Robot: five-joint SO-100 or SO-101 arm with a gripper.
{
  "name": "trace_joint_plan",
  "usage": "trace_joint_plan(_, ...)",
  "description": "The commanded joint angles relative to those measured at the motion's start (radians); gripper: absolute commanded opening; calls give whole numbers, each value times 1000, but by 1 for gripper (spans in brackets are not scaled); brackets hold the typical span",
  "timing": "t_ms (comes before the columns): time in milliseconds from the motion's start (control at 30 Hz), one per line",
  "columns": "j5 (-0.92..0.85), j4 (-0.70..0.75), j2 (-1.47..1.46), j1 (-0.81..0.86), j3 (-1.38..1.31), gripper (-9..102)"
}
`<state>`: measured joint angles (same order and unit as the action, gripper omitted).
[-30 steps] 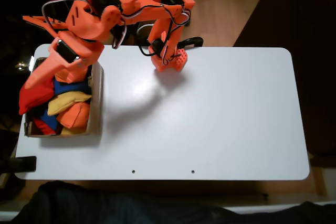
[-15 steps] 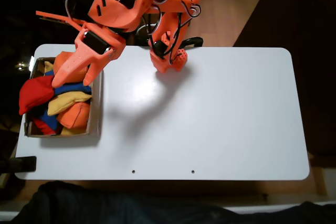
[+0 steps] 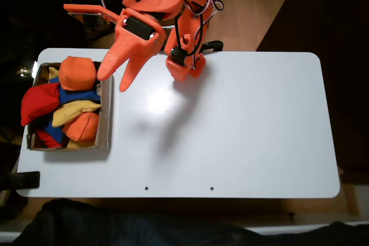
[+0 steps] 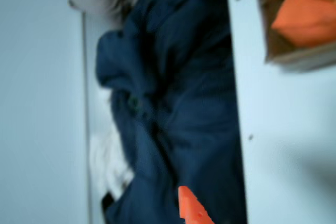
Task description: Grasp a bag and put it in the box.
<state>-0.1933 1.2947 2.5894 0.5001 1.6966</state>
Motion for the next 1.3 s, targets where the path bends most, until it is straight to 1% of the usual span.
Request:
trace_joint_plan(0,14,5,38,-48,-12,72)
trace_joint_plan(400,72,21,129,-219,-11,72)
trace_joint_plan(833,94,12,186,-351,-3,57)
trace_joint_plan(967,95,15,196,-390,-2,55)
trace_joint_plan(1100,95,20,212,-433,6,47)
trace_joint_plan(1267,95,20,236,-480,34,42)
